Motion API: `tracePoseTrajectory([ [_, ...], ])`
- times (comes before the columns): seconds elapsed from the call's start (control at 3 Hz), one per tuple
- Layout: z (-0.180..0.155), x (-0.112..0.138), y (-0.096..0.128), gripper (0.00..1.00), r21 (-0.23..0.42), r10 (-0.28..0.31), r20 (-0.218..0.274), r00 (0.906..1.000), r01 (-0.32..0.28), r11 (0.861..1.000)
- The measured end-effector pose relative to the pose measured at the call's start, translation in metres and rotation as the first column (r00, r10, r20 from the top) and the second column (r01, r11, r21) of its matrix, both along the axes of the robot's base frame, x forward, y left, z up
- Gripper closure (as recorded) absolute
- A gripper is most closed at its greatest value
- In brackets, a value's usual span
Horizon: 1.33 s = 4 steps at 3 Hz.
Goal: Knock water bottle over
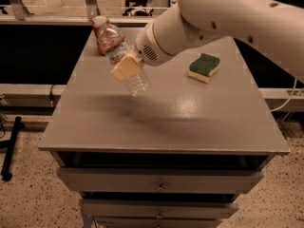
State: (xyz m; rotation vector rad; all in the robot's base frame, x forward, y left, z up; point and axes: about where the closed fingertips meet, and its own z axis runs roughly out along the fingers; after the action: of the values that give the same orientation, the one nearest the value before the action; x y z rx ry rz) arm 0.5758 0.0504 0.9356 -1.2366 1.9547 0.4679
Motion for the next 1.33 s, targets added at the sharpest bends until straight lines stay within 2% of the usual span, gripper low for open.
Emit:
tracePoseTrajectory([
  [0.33,-0.038,0.012,-0.024,1.00,-0.209,-0.014,-0.094,0.9955,-0.006,0.978],
  [0.67,-0.072,0.018,-0.049,0.86,-0.396,-0.036,-0.146,0.9886,-0.025,0.918],
  [1.0,-0.094,0.019,-0.060,0.62,-0.505,-0.047,-0.177,0.9830,-0.050,0.861],
  [1.33,-0.103,0.019,-0.063,0.38,-0.553,-0.048,-0.192,0.9803,-0.067,0.831],
])
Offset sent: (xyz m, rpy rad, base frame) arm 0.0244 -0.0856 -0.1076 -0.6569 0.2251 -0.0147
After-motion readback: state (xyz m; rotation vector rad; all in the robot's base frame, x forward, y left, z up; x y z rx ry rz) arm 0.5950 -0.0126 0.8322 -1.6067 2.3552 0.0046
